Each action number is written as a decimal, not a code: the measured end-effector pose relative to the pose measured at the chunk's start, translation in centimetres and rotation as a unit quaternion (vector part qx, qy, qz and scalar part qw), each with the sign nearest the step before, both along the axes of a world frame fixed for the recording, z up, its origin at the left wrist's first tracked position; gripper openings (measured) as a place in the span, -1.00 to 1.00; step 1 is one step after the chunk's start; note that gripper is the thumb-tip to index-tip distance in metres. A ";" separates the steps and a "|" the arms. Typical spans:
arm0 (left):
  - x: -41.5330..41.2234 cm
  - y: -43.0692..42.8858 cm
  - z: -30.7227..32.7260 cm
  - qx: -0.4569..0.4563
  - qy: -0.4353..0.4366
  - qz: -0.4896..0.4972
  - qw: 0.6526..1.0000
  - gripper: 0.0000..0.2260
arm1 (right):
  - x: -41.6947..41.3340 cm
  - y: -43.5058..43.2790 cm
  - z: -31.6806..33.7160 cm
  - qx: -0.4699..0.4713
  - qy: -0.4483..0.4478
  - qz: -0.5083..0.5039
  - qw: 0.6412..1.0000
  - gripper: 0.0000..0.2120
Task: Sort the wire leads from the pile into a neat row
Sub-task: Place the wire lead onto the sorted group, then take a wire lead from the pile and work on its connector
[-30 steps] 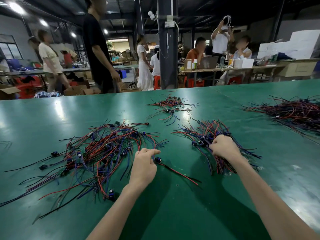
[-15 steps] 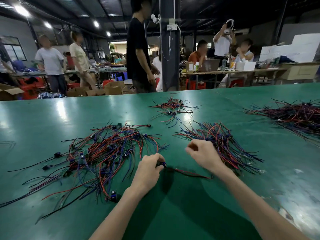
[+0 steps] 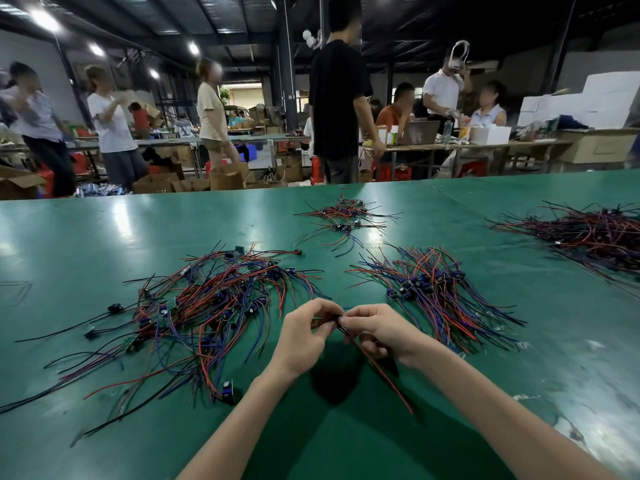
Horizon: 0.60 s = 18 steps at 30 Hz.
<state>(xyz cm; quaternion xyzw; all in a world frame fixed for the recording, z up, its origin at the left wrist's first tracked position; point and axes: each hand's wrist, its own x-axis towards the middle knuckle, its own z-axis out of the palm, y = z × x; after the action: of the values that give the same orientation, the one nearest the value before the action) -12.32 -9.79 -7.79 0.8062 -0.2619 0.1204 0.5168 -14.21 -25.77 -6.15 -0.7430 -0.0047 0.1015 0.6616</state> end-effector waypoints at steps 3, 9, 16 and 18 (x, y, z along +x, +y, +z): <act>0.3 -0.1 0.1 -0.085 0.093 0.012 0.992 -0.71 | -0.1 0.3 0.1 0.026 0.002 -0.006 1.000 -0.93; 1.1 0.2 0.1 -0.286 0.310 0.049 0.905 -0.89 | -0.4 1.1 -0.3 0.015 -0.001 0.001 1.000 -0.90; 0.8 0.6 0.7 -0.272 0.397 -0.010 0.876 -0.93 | -0.6 1.3 -0.5 -0.025 -0.021 0.008 0.999 -0.91; 0.9 0.6 0.7 -0.287 0.397 0.000 0.872 -0.91 | -0.6 1.3 -0.4 -0.026 -0.020 0.013 0.999 -0.91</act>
<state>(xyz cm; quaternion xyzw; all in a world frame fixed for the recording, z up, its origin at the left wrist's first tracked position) -11.45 -9.19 -7.05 0.6026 0.0113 -0.1401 0.7856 -14.77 -24.48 -6.53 -0.7618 -0.0248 0.0949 0.6403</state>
